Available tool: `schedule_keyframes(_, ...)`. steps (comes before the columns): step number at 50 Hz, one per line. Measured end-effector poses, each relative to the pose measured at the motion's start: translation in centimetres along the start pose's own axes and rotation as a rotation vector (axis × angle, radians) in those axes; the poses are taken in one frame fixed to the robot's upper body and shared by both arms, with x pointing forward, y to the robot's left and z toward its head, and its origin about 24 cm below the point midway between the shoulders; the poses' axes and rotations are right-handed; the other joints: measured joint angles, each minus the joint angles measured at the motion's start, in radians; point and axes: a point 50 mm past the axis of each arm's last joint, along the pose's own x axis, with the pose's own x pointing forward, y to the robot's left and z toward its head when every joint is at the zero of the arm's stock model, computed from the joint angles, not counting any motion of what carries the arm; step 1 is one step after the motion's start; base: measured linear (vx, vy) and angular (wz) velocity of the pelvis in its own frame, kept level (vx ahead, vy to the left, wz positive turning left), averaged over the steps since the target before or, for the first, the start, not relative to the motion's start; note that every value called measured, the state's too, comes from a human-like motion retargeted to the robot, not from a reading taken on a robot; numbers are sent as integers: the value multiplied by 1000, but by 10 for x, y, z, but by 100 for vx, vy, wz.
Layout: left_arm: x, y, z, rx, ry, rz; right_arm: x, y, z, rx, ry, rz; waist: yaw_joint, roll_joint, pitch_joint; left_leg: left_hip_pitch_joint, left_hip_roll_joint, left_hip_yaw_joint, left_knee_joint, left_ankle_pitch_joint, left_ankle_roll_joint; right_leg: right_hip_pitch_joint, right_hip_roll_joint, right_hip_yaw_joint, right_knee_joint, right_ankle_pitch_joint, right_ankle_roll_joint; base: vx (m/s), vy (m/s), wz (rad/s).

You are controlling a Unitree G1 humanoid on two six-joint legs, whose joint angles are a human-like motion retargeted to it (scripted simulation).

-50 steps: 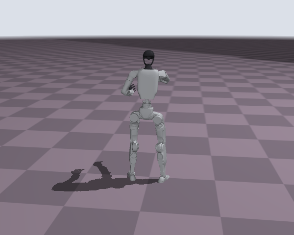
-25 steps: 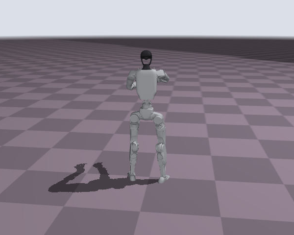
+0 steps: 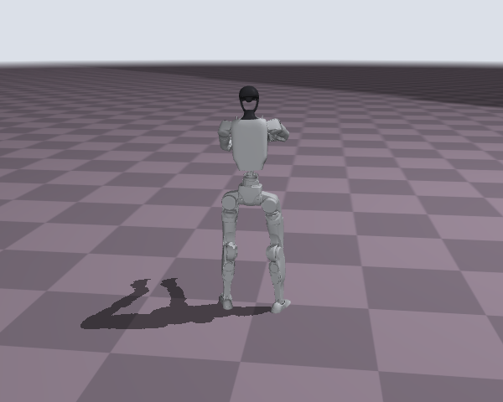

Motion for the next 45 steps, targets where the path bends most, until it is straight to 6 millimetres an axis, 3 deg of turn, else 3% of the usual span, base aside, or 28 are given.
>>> schedule_keyframes(3, 9, 4, -15, 108, 81, 31, 0, 1, -3, 2, 16, 16, 6, 8, -4, 4, 0, 4, 0, -1, 2, 1, 1, 4, 0, -2, 2, 0, 0, -6)
schedule_keyframes(6, -5, 15, -28, 88, 107, 18, 1, 0, -7, -5, 44, 12, 28, 19, -1, 14, -1, 20, 2, -5, 3, 2, 2, 23, 0, -3, 3, 1, 1, -29)
schedule_keyframes(9, -42, 37, -34, -10, 81, -17, 3, -2, -9, -44, 68, -21, 53, 29, 7, 25, -2, 44, 8, -13, 2, 2, 3, 50, -2, -2, 3, 3, 1, -41)
schedule_keyframes(10, -58, 46, -32, -45, 67, -34, 4, -3, -10, -101, 74, -37, 60, 31, 10, 28, -3, 52, 12, -17, 2, 2, 3, 59, -4, -1, 4, 3, 1, -44)
schedule_keyframes(15, -144, 90, -34, -135, 138, -90, 1, -13, -9, -58, 60, -45, 104, 44, 23, 27, -3, 94, 33, -34, -7, -7, 6, 100, -16, 10, 13, 2, 0, -38)
schedule_keyframes(18, -171, 104, -32, -153, 192, -89, 0, -14, -10, -70, 65, -52, 114, 48, 25, 24, -4, 104, 35, -37, -9, -10, 7, 109, -27, 16, 18, 0, 0, -8)
schedule_keyframes(20, -171, 103, -30, -163, 190, -86, 0, -12, -10, -67, 71, -52, 109, 50, 22, 20, -5, 102, 33, -34, -8, -10, 6, 106, -32, 18, 18, 0, 0, 0)
schedule_keyframes(22, -154, 91, -25, -174, 143, -82, 0, -8, -9, -59, 73, -45, 92, 49, 15, 16, -7, 91, 25, -28, -6, -10, 4, 95, -33, 18, 16, -4, 0, 28)
schedule_keyframes(28, -58, 28, 4, -194, -49, -122, 1, 1, -3, -114, 30, 7, 13, 27, 0, 0, -9, 30, 2, -2, -6, -7, -4, 32, -16, 5, 3, -6, 0, 51)
schedule_keyframes(30, -25, 11, 13, -130, -75, -91, 2, 2, -1, -39, 27, -20, -14, 18, 1, -4, -8, 10, 0, 1, -13, -3, -6, 10, -8, -1, 2, -5, 0, 54)
schedule_keyframes(33, 6, -5, 11, 25, -41, -76, -1, 2, -2, -25, 1, 22, -31, 17, -6, -13, -7, -13, 0, 7, -19, -3, -10, -13, 2, -8, 1, -3, 1, 39)
schedule_keyframes(35, 14, -8, 4, 99, 2, -69, -2, 3, -4, -27, 3, 44, -30, 21, -12, -16, -7, -20, 0, 9, -21, -2, -11, -22, 5, -10, 1, -1, 0, 12)
schedule_keyframes(38, 6, -4, -9, 72, 50, -71, -4, 2, -12, -35, 32, 45, -9, 32, -13, -13, -8, -18, 0, 7, -17, -1, -12, -19, 7, -12, 1, 0, 0, 0)
schedule_keyframes(40, -13, 6, -17, -2, 61, -85, -4, 1, -16, -42, 55, 33, 12, 40, -11, -6, -9, -8, 0, 3, -14, 0, -12, -8, 6, -11, 1, 4, 0, -26)
schedule_keyframes(45, -100, 55, -32, -146, 118, -177, -3, -5, -17, -49, 83, -1, 59, 52, -3, 9, -11, 36, 4, -10, -14, -5, -8, 36, -3, -4, 7, 5, 0, -42)
